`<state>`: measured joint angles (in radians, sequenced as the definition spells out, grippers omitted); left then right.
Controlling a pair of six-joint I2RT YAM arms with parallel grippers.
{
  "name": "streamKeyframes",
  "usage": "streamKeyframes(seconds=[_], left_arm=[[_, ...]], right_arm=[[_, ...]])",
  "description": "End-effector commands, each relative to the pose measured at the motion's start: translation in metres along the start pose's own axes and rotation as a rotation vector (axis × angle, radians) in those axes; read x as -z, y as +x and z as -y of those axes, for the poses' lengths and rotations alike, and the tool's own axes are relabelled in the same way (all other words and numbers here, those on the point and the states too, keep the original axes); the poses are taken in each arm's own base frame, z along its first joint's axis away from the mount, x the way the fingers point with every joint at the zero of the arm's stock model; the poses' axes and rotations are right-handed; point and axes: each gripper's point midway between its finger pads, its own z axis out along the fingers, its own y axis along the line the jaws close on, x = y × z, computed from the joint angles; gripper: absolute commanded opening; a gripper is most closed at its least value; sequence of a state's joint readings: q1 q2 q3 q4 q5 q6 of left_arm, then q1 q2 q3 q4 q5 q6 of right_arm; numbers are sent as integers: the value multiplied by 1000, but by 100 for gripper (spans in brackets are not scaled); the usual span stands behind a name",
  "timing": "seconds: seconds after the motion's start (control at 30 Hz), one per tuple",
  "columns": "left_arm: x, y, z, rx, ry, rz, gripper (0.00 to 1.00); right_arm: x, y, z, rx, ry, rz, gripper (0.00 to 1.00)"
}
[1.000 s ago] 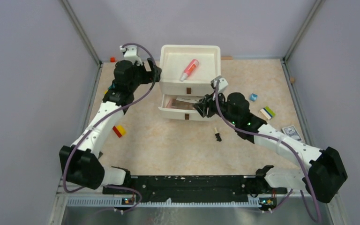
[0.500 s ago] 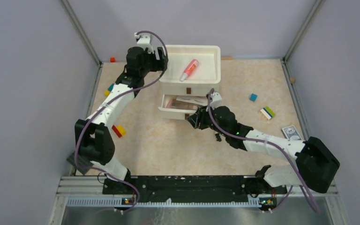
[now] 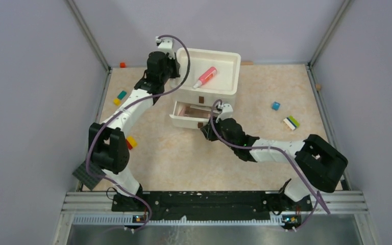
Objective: Organize the makeup
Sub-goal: Close the drawer in the storage box, then pick up the makeup from the storage box.
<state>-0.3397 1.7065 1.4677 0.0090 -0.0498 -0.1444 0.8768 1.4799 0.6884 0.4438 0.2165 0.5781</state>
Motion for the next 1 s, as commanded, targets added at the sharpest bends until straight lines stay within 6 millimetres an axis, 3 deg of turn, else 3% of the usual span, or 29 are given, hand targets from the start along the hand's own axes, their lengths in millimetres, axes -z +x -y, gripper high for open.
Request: streamKeyframes(seconds=[0.0,0.37,0.6,0.77,0.8,0.97], left_arm=[[6,10,20,-29,109,-45,5],[11,23,33,-4,130,-84,0],[21,26,39,23,124,-101,0],[28,26,30,55,65,-109,2],[29,26,29,60,56,-113,5],[38,14,29,70,52,-102,46]], right_arm=[[-18,-72,-7,16,31,284,23],[-43,-116,2,13,61,488,21],[-51,-118,6,52,92,497,21],[-37,-108,-2,117,24,438,23],[-34,-106,-5,121,11,412,23],[-7,-88,-30,223,-121,216,29]])
